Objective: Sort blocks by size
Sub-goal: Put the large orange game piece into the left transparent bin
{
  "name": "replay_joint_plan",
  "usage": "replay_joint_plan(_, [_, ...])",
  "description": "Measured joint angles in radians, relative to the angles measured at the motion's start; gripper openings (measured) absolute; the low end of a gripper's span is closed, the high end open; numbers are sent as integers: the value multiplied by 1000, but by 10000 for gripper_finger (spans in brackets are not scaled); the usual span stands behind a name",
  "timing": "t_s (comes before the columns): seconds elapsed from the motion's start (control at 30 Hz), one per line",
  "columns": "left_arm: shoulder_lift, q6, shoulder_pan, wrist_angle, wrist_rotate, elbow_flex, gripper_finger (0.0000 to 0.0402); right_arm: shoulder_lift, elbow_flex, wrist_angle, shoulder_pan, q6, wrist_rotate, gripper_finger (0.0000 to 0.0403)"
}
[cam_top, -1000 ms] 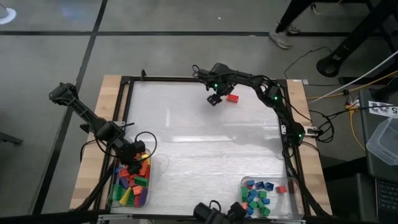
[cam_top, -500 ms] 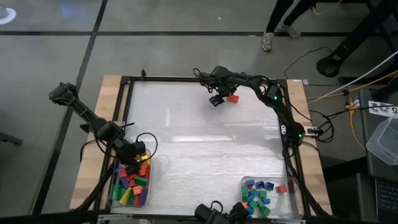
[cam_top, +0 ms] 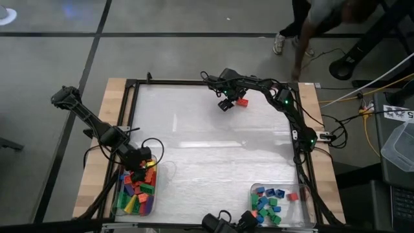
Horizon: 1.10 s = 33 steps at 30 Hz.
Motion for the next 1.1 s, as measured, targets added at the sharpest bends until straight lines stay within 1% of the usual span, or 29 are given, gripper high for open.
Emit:
replay_joint_plan(0.1, [0,0,0,0,0,0,180,0,17,-9,1,5,-3,262])
replay_joint_plan(0.33, [0,-2,0,0,0,0,180,-2,48,-34,11,166,-37,262])
replay_joint_plan(0.5, [0,-3,0,0,0,0,180,-2,48,-35,13,183,43,262])
replay_joint_plan(0.57, [0,-3,0,0,0,0,180,-2,48,-30,13,183,36,262])
replay_joint_plan(0.73, [0,9,0,0,-1,0,180,-2,48,13,16,189,-36,262])
replay_joint_plan(0.83, [0,57,0,0,-2,0,180,-2,38,68,27,279,-39,262])
replay_joint_plan(0.9, [0,77,0,0,-1,0,180,-1,35,92,27,306,-40,262])
replay_joint_plan(1.1, [0,76,0,0,-1,0,180,-1,35,51,15,391,-28,262])
